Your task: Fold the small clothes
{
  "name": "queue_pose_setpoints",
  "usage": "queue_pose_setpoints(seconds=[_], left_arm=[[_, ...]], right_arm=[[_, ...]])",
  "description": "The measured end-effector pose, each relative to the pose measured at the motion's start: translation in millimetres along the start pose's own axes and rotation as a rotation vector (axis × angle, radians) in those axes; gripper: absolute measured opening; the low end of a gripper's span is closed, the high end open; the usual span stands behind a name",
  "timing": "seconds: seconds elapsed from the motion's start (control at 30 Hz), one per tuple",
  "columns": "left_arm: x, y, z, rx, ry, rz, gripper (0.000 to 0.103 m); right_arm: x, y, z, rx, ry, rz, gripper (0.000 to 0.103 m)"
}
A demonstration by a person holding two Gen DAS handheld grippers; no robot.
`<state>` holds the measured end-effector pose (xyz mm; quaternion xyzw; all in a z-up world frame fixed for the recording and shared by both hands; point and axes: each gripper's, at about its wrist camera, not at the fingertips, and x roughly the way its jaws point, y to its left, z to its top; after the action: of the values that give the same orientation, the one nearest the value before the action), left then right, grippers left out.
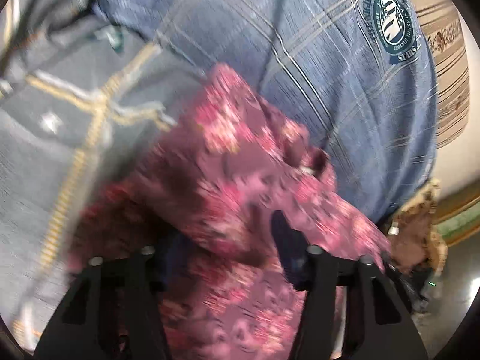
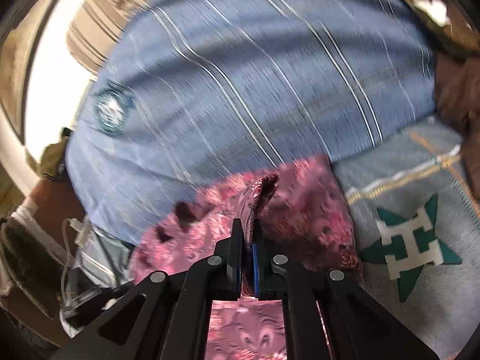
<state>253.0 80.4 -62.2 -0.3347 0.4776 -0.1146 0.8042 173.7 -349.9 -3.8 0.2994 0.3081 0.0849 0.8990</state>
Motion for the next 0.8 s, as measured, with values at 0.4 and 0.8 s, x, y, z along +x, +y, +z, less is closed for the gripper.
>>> queue_pose_setpoints(seconds=[0.4,0.8], left_arm=[[0.9,-4.2,-9.7,0.023,0.053,0.039,0.059],[9.3,-7.2,-11.0,0.040,0.069,0.028,0.059]], right_arm=[[-11.4,23.1,5.5,-0.112,0.002,-0.162,0.035],[254.5,175.2,-23.3,-0.430,0.512,0.044,0.052]])
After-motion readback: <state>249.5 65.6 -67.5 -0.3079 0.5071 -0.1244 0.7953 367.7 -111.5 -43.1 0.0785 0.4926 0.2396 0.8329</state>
